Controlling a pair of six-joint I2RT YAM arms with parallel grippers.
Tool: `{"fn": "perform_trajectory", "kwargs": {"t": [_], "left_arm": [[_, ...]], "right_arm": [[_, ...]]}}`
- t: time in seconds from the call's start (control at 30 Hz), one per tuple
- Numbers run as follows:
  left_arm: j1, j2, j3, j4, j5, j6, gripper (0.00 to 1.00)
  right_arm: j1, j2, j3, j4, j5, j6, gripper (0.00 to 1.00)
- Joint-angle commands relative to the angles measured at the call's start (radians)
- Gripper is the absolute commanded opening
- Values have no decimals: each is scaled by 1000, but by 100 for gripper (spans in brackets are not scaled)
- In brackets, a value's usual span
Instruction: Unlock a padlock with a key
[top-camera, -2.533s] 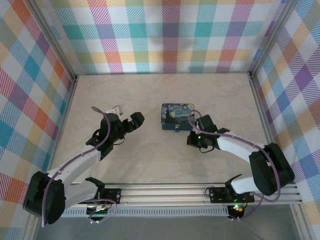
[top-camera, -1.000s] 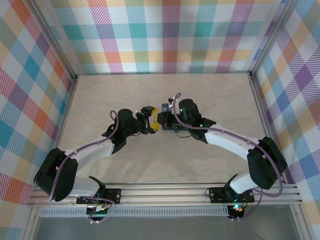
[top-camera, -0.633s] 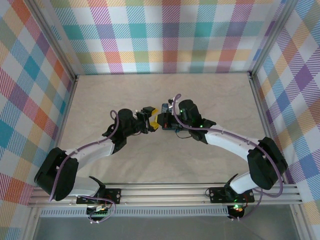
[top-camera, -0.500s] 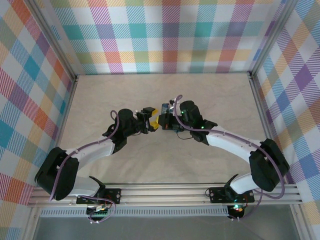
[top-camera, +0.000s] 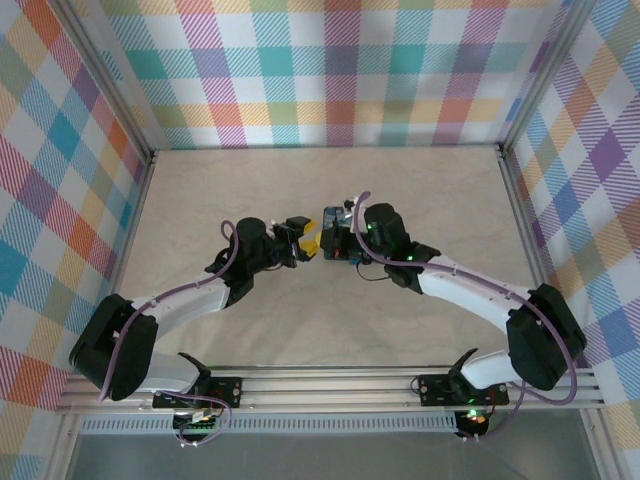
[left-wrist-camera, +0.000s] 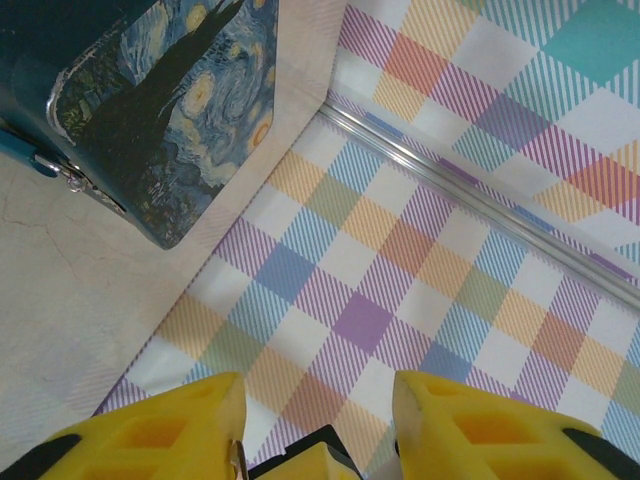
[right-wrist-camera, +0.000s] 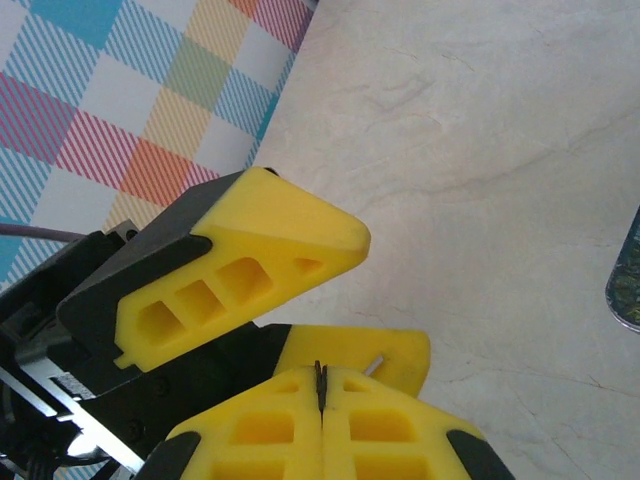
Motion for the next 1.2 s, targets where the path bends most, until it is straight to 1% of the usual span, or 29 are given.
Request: {"fn": "perform_trajectory", "kwargs": {"t": [0.0,0.07,0.2,0.5,0.67,0.87,0.9,1.0,1.07,1.17], "left_arm": [[-8,11,1,41,0,-11,41],[-9,9,1,38,-2,-10,38],[-8,8,0,37,-2,-9,29],[-9,10,2,29,0,-3,18],[-9,8,3,23,0,4,7],[-9,-2,6,3,-9,31,1],[-9,-6,8,-4,-15,46,1],[-9,-43,30,-56,-52,146,0],[-9,-85,55,-119,-94,255,0],[-9,-158,104,-206,-168,474,0]], "right_arm": [[5,-28,-11,7,8,-22,0],[5,-31,-13,10,10,-22,0],[5,-40,-19,8,20,-18,0],[5,-60,-33,7,40,-14,0],[5,-60,-37,8,40,-10,0],[4,-82,-43,1,54,-11,0],[2,-85,-45,0,54,-10,1],[-12,-99,-54,17,16,-7,10],[-30,-114,-64,30,-30,-8,18],[-64,-154,-93,57,-90,-16,30]]}}
